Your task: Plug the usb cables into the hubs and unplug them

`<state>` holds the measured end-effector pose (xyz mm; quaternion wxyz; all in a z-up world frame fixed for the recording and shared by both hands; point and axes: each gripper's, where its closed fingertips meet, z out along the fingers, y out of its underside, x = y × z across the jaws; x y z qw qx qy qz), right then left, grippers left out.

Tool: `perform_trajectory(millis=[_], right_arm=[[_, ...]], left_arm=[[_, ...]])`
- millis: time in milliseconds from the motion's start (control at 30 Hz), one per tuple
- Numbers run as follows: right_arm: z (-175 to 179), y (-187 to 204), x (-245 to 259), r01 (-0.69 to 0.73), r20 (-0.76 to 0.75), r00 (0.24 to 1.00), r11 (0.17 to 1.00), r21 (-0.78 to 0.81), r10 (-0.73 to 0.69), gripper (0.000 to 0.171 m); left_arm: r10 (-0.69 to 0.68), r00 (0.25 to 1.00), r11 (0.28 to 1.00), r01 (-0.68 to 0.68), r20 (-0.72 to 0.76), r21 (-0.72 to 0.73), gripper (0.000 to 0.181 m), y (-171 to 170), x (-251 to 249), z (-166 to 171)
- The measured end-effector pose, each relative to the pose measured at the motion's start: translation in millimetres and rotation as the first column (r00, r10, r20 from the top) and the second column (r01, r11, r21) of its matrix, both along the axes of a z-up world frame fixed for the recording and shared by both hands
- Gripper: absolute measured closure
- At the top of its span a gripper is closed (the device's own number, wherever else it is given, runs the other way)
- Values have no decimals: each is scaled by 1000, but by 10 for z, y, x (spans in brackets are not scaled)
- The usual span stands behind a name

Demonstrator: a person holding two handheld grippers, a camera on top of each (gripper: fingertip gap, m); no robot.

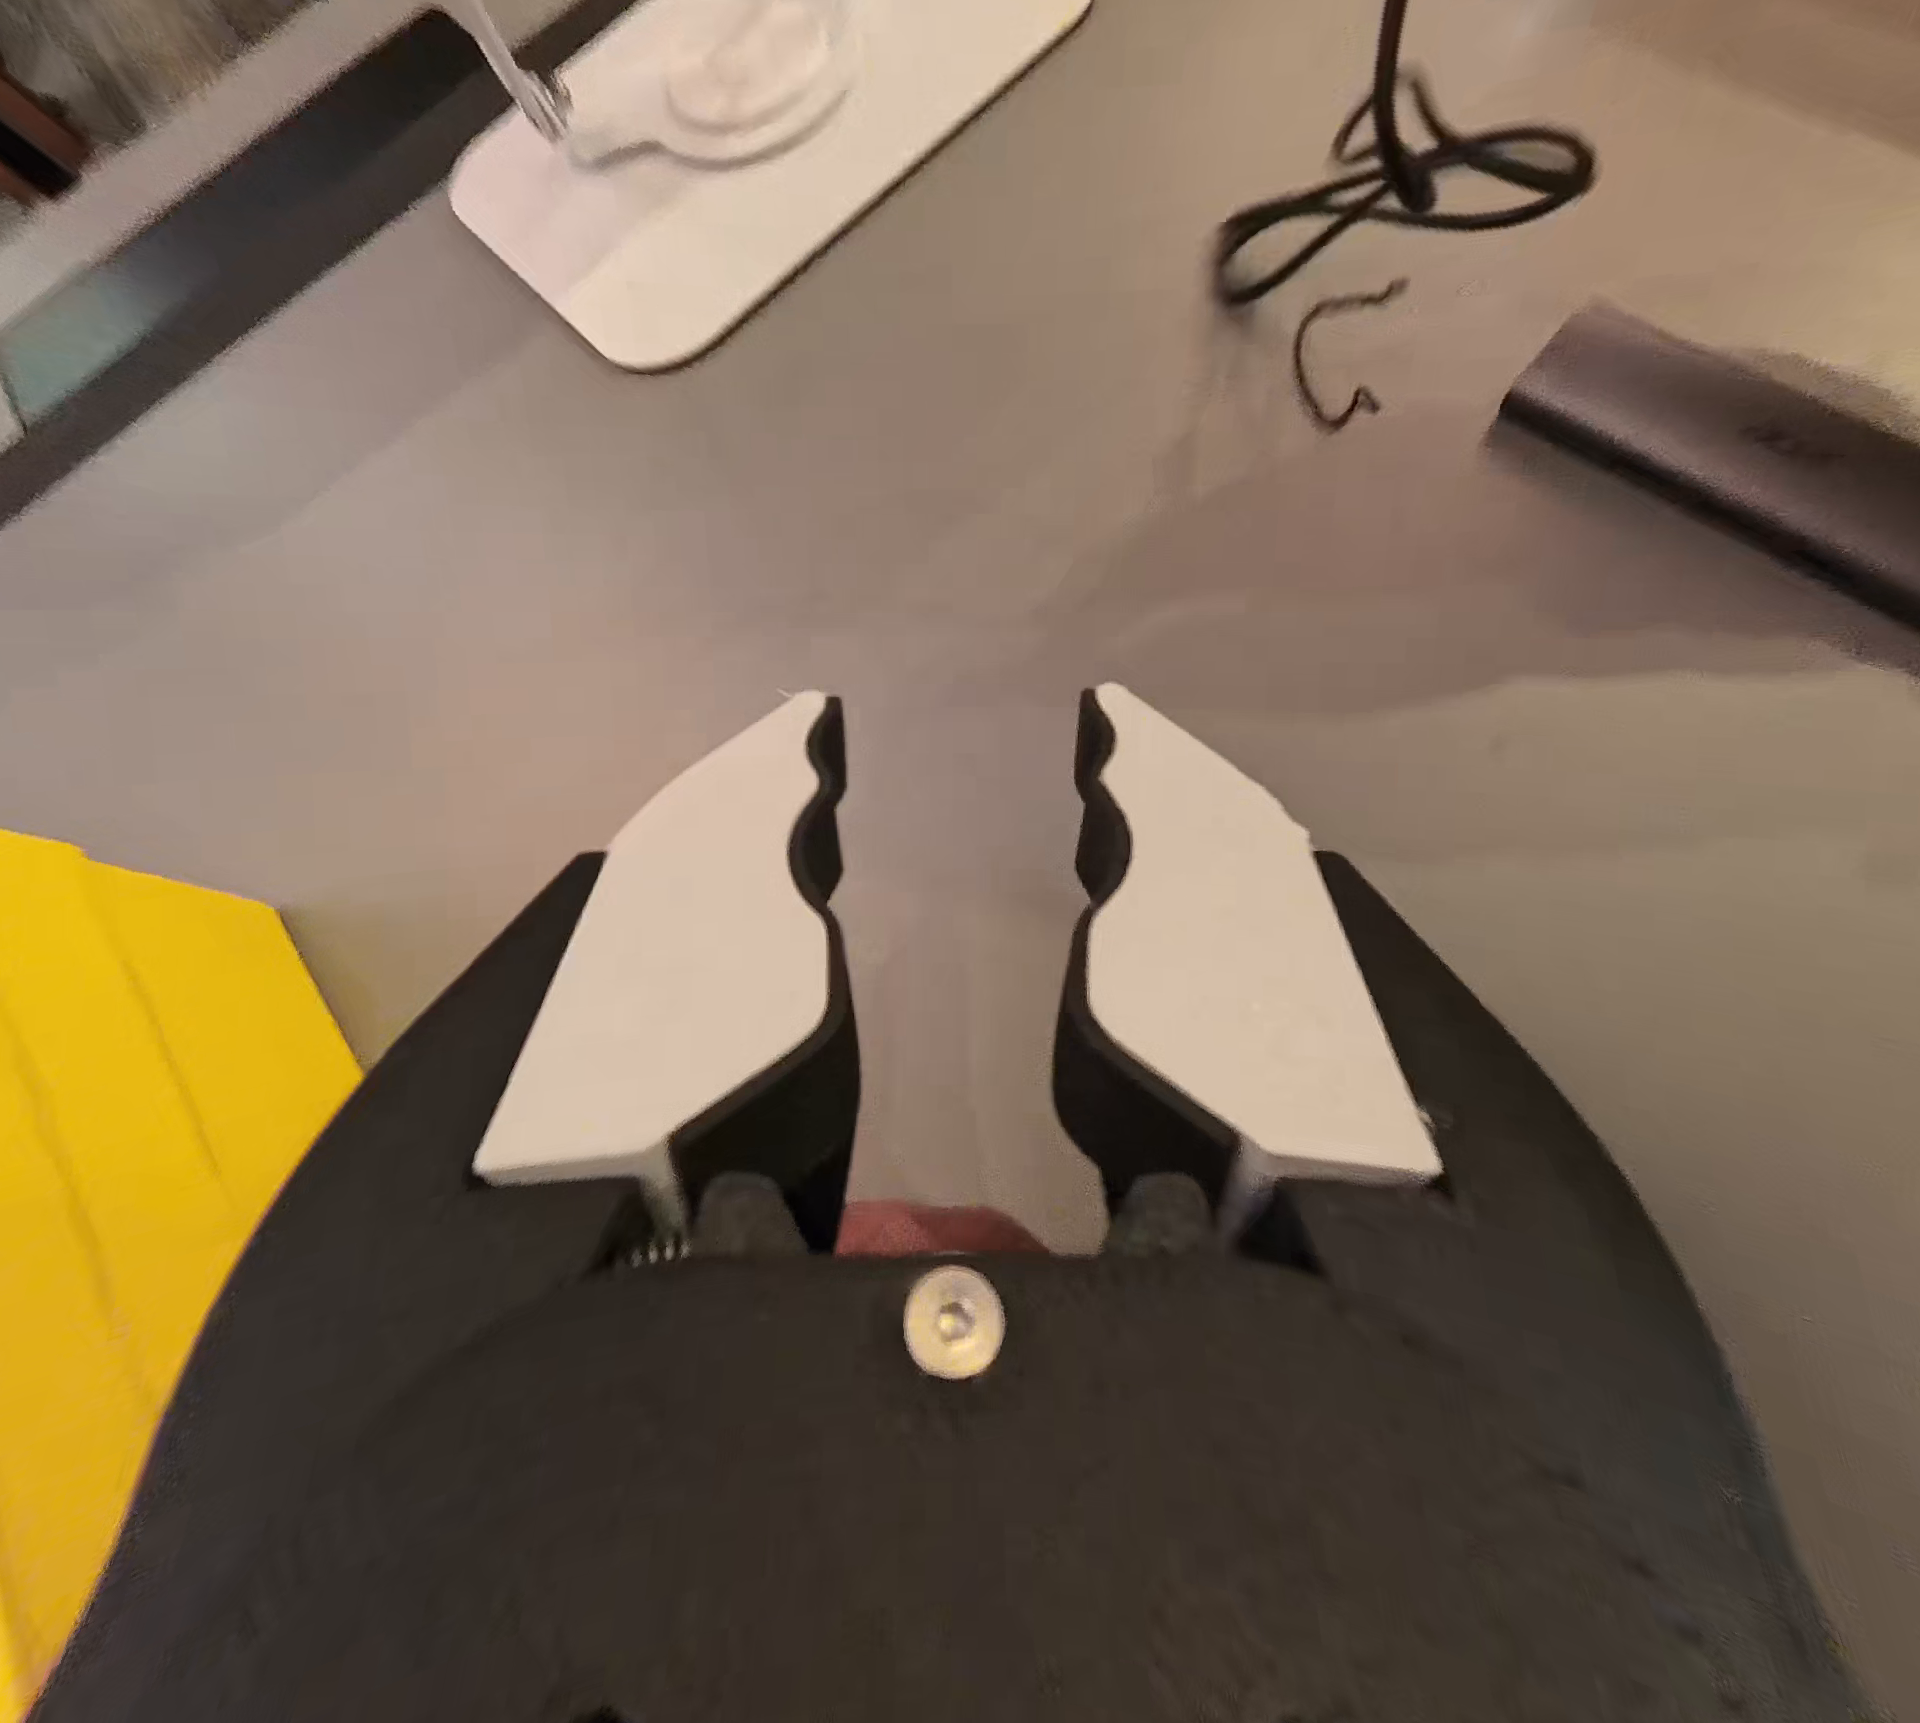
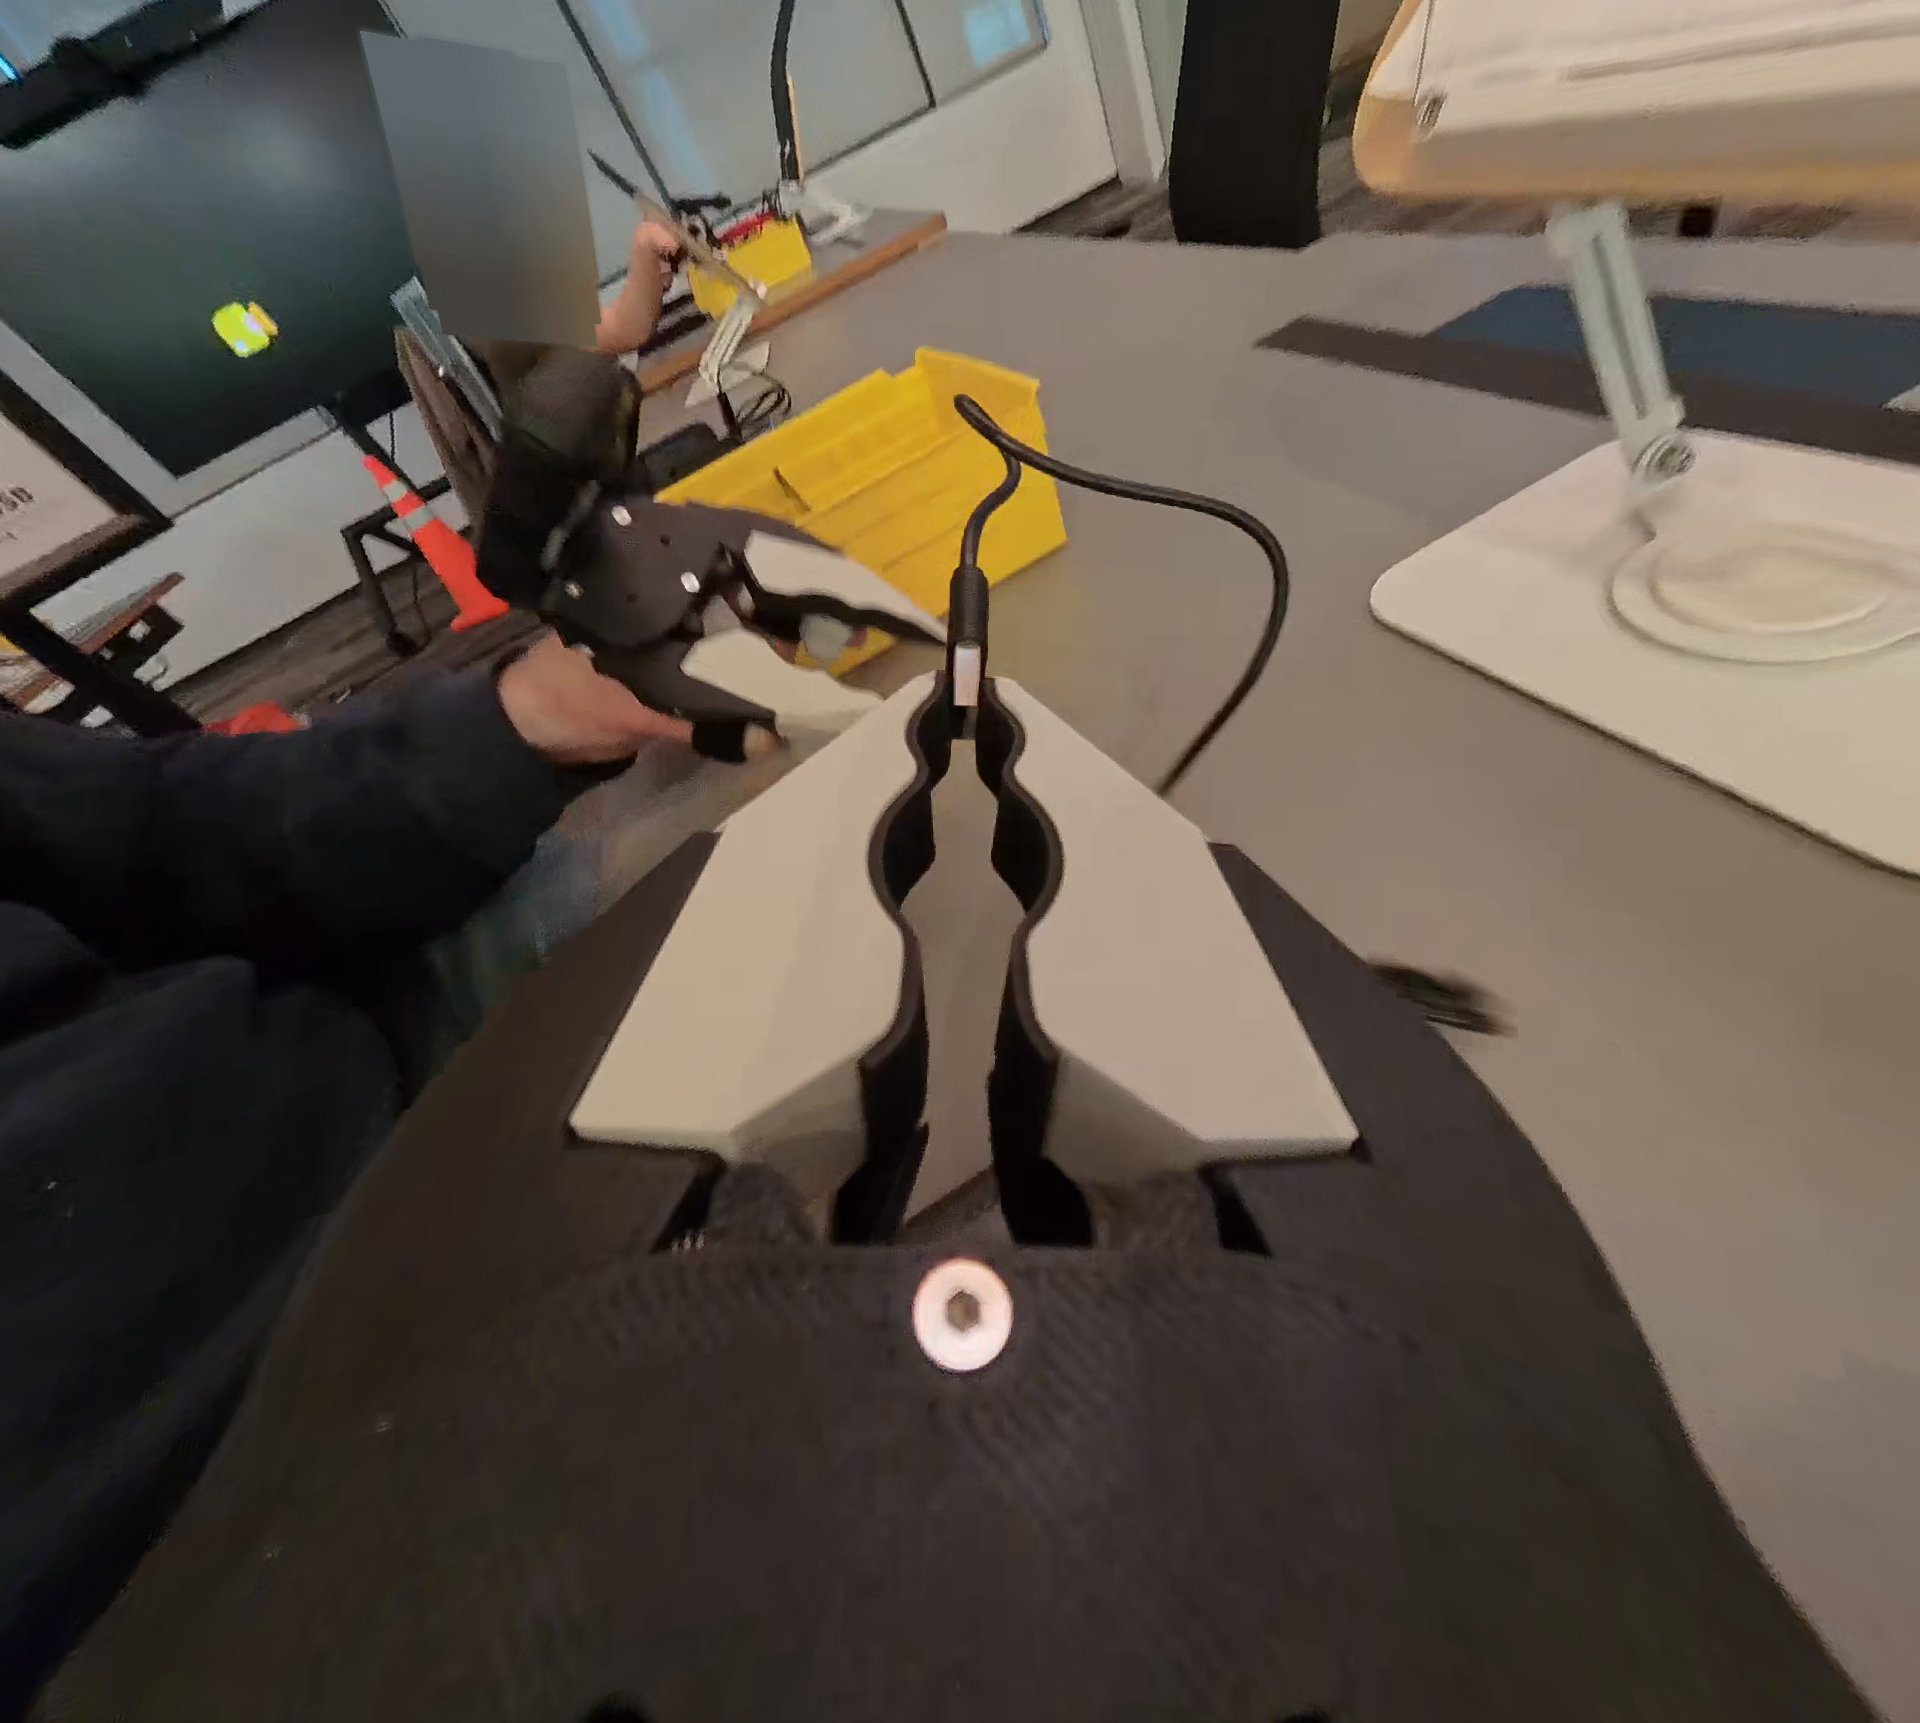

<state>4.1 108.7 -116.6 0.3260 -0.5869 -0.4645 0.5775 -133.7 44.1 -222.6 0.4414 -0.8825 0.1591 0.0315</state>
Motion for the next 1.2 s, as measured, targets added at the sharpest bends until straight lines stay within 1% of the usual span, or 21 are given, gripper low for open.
perform_trajectory(millis=[67, 167, 233, 300, 367, 467, 500, 567, 667, 800, 933, 1033, 1200], right_arm=[[-137, -67, -61, -47, 52, 998, 999, -16, 47, 169], [-273, -196, -141, -116, 98, 988, 993, -28, 118, 169], [-329, -294, -182, -163, 121, 979, 986, -41, 167, 169], [-386, -408, -217, -220, 145, 963, 974, -61, 227, 169], [-450, -527, -245, -280, 168, 942, 957, -74, 289, 169], [-509, -720, -261, -382, 171, 901, 916, -119, 398, 169], [-531, -773, -259, -412, 171, 887, 902, -130, 429, 169], [-561, -843, -254, -450, 168, 866, 880, -149, 471, 169], [-552, -934, -202, -518, 131, 828, 833, -196, 545, 169], [-534, -1029, -111, -603, 80, 767, 758, -249, 637, 169], [-484, -1139, -59, -673, 32, 708, 688, -271, 705, 169], [-452, -1229, -29, -721, -8, 662, 634, -280, 749, 169], [-317, -1269, 52, -777, -134, 614, 565, -278, 778, 169]], left_arm=[[-32, 999, 997, 34, -22, 68, 137, 9, 66, 191], [-90, 989, 974, 112, -116, 196, 138, 28, 240, 549], [-140, 971, 942, 191, -195, 276, 138, 29, 435, 778], [-202, 934, 899, 296, -295, 324, 138, 18, 674, 939], [-247, 875, 861, 395, -417, 319, 138, 10, 871, 989], [-346, 775, 811, 530, -529, 246, 139, -18, 1101, 885], [-392, 750, 797, 566, -533, 209, 140, -37, 1150, 816], [-451, 724, 789, 597, -522, 145, 140, -65, 1166, 699], [-518, 687, 761, 642, -509, 92, 144, -145, 1174, 643], [-600, 585, 714, 699, -546, -35, 144, -261, 1143, 540], [-652, 531, 660, 748, -541, -62, 144, -336, 1191, 571], [-675, 520, 629, 776, -523, -39, 150, -366, 1257, 565], [-683, 594, 605, 786, -425, 125, 162, -436, 1375, 693]])
